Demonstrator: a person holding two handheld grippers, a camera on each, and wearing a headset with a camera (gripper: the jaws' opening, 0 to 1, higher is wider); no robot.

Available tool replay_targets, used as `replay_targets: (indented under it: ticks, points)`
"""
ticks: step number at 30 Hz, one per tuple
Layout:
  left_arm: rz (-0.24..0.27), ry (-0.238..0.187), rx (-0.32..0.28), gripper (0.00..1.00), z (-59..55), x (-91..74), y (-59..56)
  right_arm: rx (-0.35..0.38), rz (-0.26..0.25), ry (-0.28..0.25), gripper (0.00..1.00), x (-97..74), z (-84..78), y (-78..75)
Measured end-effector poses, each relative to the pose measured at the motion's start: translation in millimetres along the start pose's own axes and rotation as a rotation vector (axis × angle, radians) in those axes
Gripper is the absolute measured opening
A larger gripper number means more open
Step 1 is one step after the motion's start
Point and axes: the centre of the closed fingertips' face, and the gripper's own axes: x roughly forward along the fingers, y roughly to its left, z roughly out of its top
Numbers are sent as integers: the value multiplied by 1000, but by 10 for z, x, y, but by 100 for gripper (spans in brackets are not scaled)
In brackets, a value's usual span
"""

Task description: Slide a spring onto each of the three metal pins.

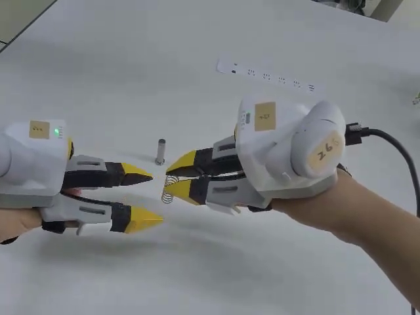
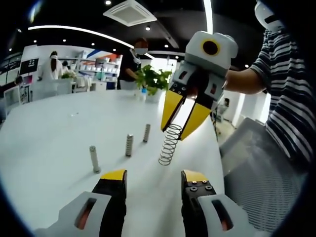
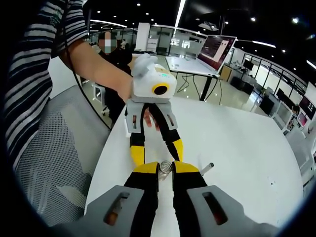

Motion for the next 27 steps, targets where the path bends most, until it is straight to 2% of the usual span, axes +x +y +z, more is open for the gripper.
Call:
replay_targets:
  ticks: [8,13,18,22,27]
  points:
    - [15,6,-39,45,-54,-65,36,8,-13,4,7,-6,-39,-29]
    - [45,3,-35,49,-75,-135,78,14,-21,11,7,-8,-69,-55]
    - [63,-7,-48,60,-82,-186,98,18,-27,19,7,2,-94,-83]
    - [100,-1,-59,69,-151,-222,152,20,-30,19,7,6,-95,-94]
    - [148,-16,-64,84,-153,-266,222,19,-33,24,7,11,-109,-111]
